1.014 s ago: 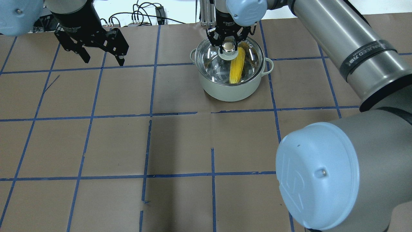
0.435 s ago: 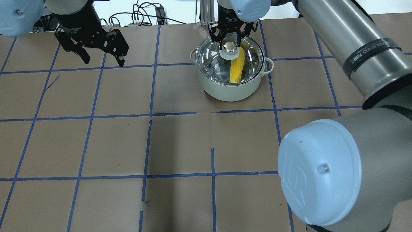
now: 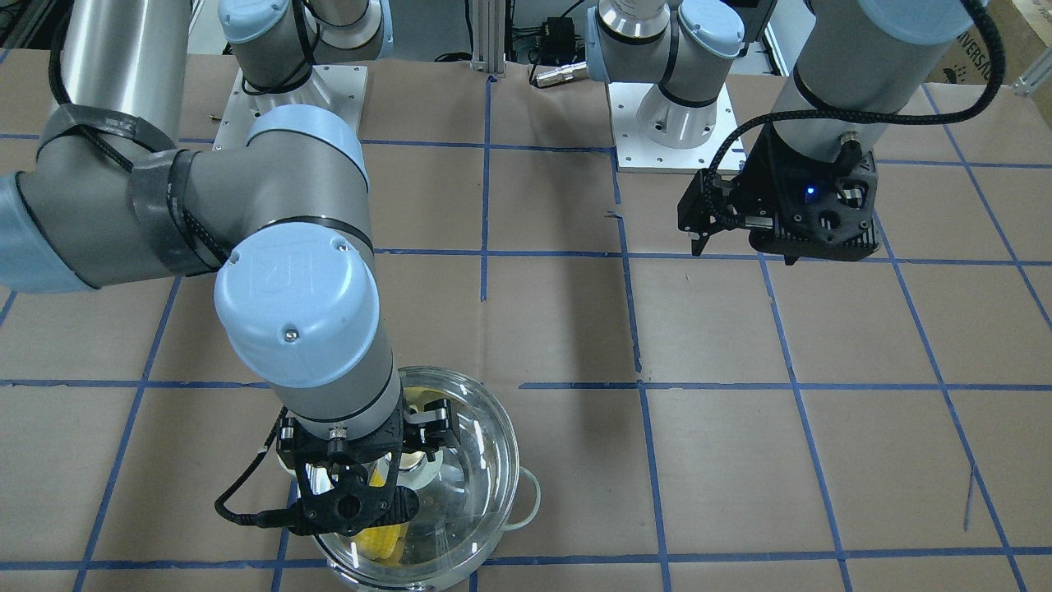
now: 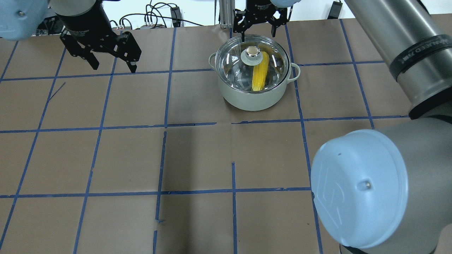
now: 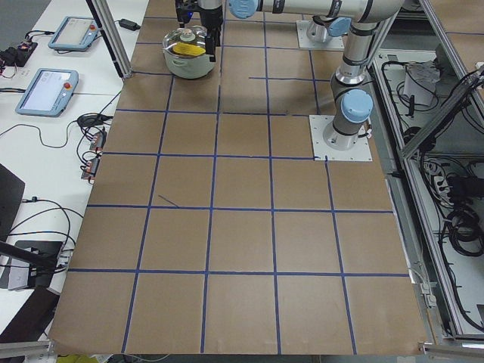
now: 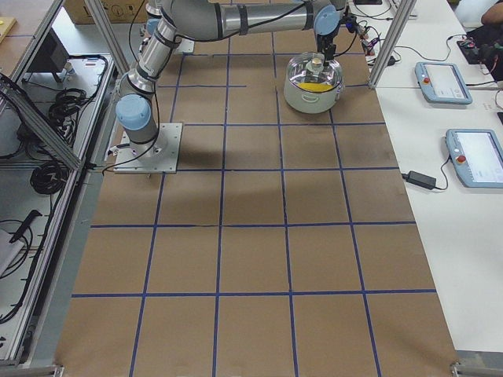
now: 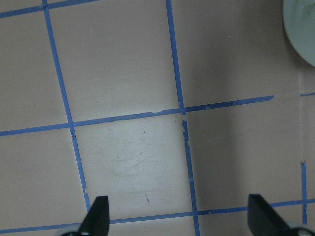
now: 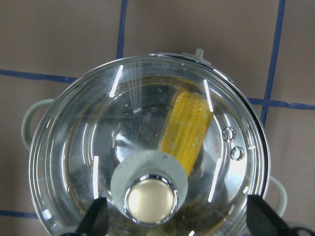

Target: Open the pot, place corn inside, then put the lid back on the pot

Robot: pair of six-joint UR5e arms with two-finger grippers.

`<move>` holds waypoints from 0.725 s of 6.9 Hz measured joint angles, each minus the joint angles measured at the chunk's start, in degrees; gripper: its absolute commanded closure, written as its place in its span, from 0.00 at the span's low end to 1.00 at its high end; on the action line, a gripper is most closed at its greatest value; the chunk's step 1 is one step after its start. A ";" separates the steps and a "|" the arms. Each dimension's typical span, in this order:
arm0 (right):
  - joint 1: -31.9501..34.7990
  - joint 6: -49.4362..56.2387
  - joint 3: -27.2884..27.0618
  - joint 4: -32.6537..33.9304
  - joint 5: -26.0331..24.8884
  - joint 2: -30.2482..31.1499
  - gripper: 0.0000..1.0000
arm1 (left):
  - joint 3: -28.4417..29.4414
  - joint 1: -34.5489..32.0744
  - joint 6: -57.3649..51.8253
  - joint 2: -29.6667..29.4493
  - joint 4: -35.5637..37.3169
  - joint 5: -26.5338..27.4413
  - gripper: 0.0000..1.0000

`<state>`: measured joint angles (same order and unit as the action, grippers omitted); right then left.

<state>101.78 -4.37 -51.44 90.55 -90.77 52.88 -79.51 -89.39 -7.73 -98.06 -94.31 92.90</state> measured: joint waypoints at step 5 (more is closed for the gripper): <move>-5.48 4.76 -14.53 -2.19 0.10 18.17 0.00 | -0.29 0.00 0.00 0.15 0.00 0.00 0.00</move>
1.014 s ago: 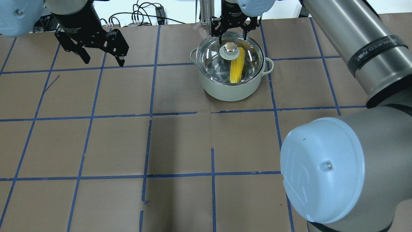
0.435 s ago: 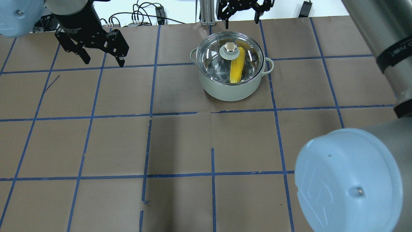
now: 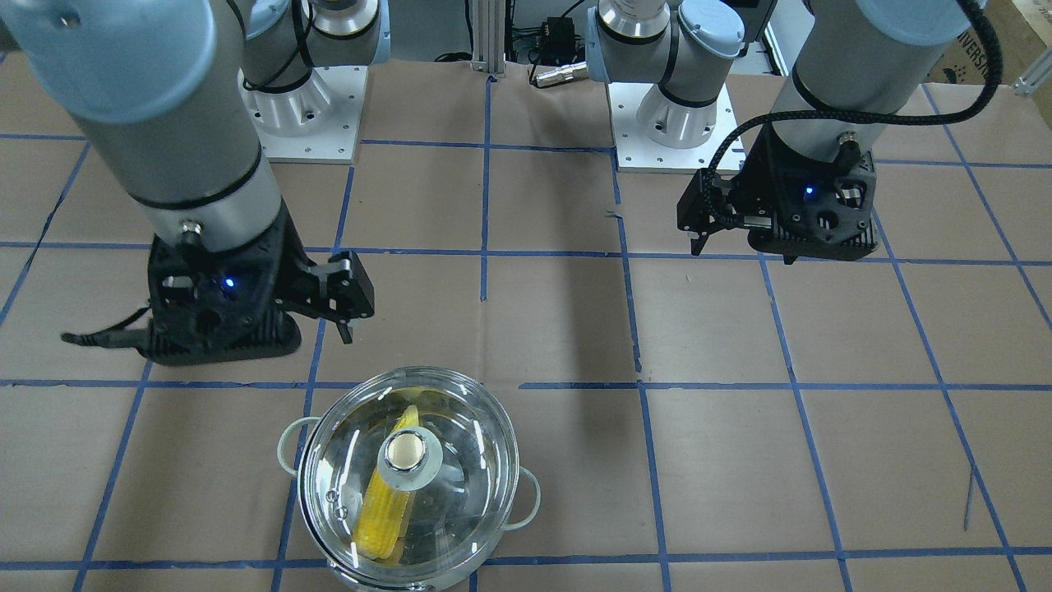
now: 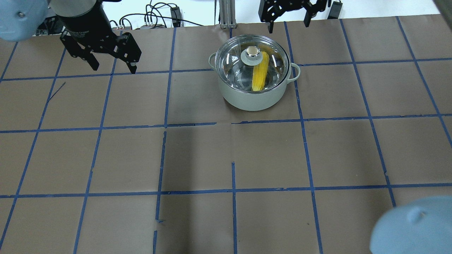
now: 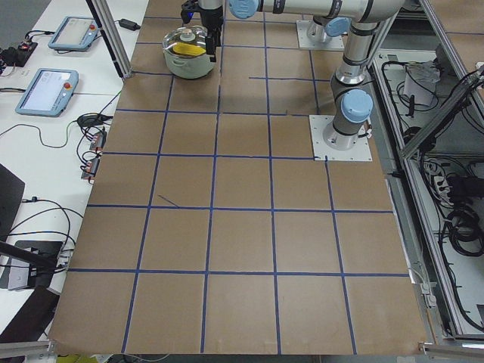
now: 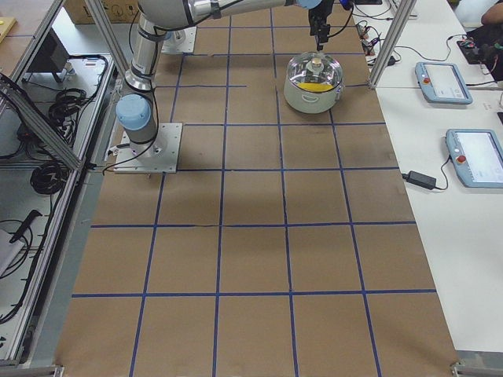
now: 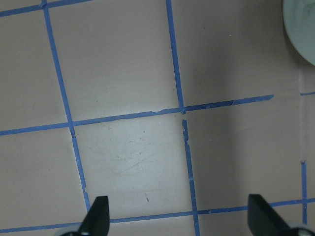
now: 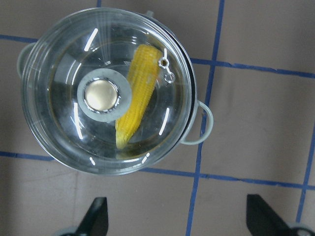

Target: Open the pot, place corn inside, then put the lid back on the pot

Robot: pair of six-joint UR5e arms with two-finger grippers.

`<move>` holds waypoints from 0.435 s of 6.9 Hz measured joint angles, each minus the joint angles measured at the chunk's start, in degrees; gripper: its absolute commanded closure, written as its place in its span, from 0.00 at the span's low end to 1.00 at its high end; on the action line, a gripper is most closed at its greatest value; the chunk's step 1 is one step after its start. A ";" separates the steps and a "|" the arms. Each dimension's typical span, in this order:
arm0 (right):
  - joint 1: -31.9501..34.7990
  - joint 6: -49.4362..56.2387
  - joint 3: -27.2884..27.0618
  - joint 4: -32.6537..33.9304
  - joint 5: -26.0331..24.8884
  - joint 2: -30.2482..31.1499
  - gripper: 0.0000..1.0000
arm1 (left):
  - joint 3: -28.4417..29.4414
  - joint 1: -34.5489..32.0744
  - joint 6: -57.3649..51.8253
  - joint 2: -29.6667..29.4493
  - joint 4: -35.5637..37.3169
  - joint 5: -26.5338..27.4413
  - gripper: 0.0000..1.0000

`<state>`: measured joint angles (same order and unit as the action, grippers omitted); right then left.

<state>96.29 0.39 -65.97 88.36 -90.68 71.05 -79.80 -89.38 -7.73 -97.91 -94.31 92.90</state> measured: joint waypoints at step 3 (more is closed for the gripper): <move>-4.33 -0.21 -11.63 0.61 0.09 10.18 0.05 | -0.02 0.00 0.00 0.05 0.00 0.00 0.00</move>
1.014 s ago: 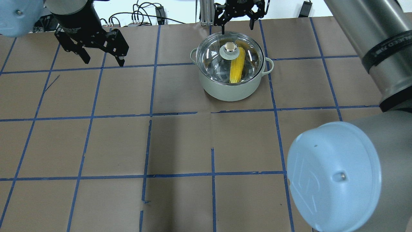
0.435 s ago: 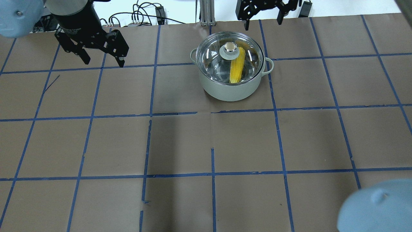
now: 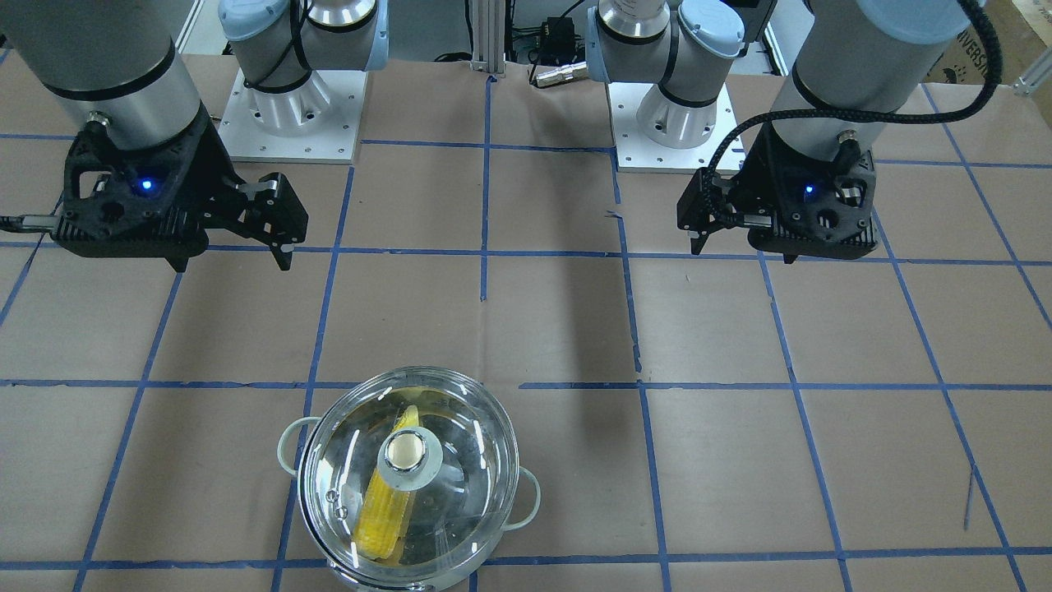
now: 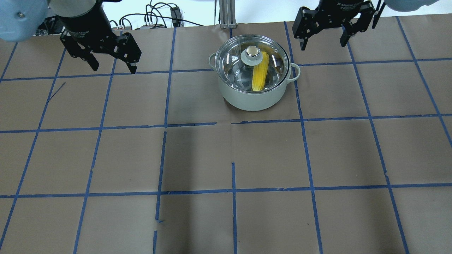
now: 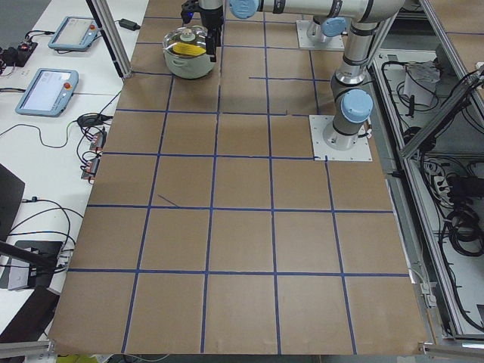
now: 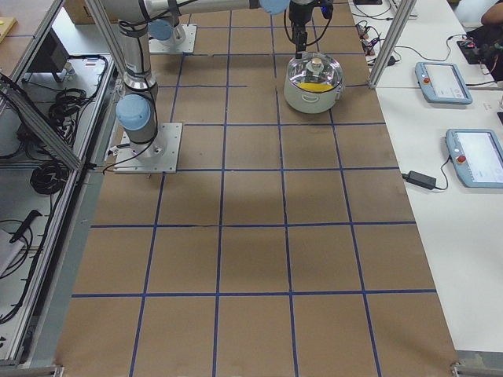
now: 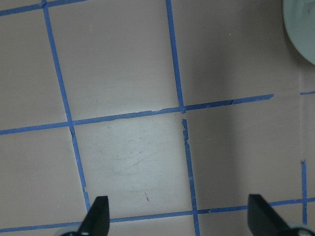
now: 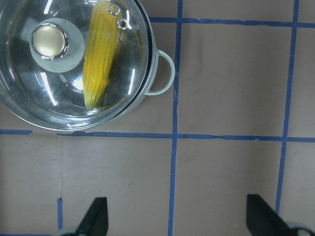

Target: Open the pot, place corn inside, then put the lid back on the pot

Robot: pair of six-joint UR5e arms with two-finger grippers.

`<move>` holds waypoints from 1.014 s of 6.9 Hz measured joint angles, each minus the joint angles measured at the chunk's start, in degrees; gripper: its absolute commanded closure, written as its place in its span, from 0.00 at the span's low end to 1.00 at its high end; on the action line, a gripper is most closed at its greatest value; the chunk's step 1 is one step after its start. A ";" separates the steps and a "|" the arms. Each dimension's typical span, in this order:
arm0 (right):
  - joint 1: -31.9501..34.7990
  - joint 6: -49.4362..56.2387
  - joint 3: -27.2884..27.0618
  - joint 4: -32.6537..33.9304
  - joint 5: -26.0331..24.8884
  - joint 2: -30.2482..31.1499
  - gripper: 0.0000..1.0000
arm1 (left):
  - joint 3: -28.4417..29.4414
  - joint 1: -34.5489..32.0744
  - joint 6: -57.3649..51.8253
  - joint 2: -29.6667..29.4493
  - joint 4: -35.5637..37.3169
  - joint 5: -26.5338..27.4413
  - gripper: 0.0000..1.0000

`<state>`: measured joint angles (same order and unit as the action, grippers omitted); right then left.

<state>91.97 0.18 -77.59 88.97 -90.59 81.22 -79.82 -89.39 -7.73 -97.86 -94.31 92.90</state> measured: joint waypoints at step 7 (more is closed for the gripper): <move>0.30 0.54 -7.42 5.13 1.61 5.33 0.04 | 0.15 -0.06 0.63 0.05 -0.02 0.04 0.00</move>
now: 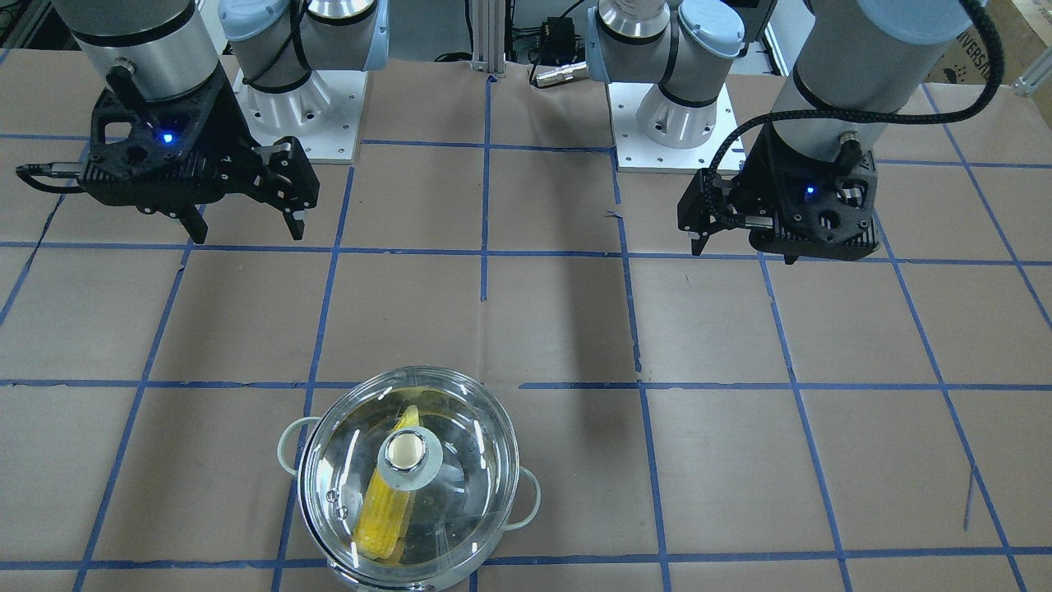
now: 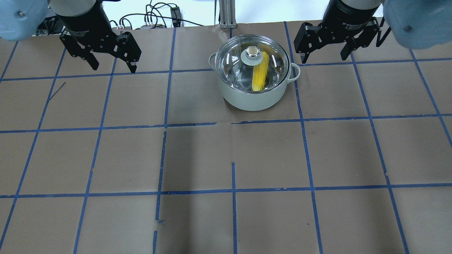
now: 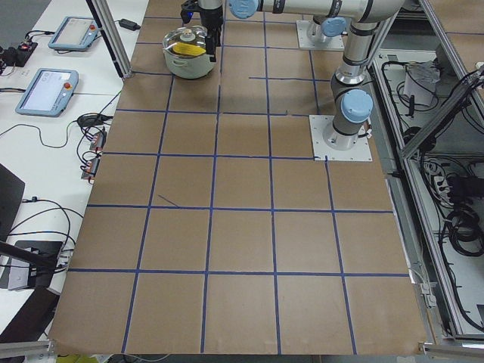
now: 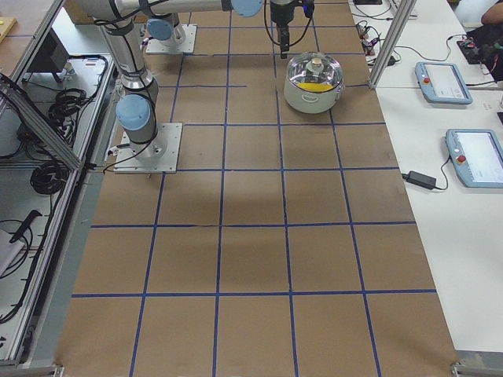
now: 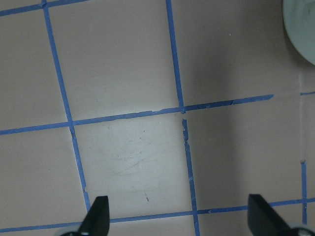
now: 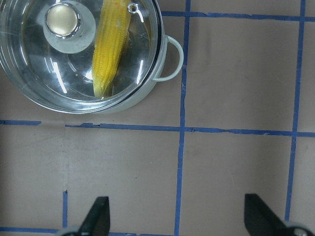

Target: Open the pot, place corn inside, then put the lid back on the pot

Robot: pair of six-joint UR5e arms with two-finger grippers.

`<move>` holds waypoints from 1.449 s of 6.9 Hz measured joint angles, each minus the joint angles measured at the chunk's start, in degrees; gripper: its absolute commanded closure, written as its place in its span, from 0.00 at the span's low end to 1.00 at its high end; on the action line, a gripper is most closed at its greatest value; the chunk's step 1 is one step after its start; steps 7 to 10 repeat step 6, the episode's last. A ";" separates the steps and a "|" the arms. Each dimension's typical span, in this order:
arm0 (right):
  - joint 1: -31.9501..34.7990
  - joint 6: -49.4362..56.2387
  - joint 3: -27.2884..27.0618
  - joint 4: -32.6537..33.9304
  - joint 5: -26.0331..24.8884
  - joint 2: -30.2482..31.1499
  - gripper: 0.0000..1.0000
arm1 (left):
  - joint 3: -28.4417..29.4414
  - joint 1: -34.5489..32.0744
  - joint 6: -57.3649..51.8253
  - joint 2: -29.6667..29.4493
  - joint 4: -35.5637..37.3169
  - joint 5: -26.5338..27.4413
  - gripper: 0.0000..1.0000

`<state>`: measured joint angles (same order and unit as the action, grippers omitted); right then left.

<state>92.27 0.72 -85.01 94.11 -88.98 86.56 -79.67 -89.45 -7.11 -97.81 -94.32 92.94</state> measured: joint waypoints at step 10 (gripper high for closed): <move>-0.63 2.48 -0.17 1.85 -0.60 -0.80 0.04 | -3.92 -0.63 7.85 3.92 -1.13 0.14 0.00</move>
